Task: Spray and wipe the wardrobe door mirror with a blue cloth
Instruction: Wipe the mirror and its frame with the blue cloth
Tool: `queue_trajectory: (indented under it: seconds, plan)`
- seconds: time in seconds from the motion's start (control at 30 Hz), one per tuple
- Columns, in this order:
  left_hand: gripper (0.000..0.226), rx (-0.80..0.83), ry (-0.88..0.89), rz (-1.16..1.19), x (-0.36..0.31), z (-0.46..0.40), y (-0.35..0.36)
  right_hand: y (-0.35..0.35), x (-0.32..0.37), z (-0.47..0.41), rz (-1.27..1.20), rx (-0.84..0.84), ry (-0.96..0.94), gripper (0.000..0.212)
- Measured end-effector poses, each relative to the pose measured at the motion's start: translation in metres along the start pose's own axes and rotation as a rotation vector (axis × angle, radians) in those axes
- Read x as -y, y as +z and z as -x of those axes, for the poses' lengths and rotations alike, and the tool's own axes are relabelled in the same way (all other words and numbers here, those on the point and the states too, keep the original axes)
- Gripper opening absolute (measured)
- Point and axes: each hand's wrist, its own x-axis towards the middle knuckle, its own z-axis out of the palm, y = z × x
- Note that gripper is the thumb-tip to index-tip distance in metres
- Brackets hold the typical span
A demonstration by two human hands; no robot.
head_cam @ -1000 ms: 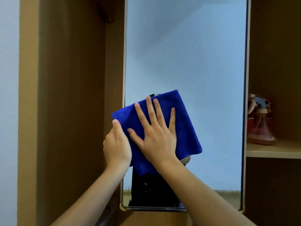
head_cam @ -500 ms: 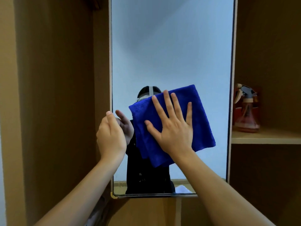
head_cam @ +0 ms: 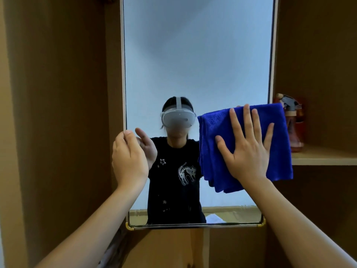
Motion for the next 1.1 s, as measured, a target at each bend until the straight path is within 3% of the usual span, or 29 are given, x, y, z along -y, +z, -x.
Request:
queue_trajectory:
  seconds: [0.23,0.53,0.9,1.1]
  plan:
    - [0.049,-0.022,-0.003,-0.056,-0.003,-0.002,0.003,0.005,0.000,0.019,-0.011,0.009,0.034,0.072]
    - [0.052,-0.045,-0.007,-0.080,0.001,-0.001,0.011,-0.020,-0.002,-0.078,-0.009,-0.035,-0.018,0.070]
    - [0.046,-0.080,0.087,-0.157,0.016,0.013,0.002,0.018,-0.016,0.079,0.031,0.053,-0.046,0.074]
    - [0.045,-0.041,0.075,-0.157,0.031,0.027,-0.005,0.013,-0.020,0.060,0.027,0.049,-0.074,0.073]
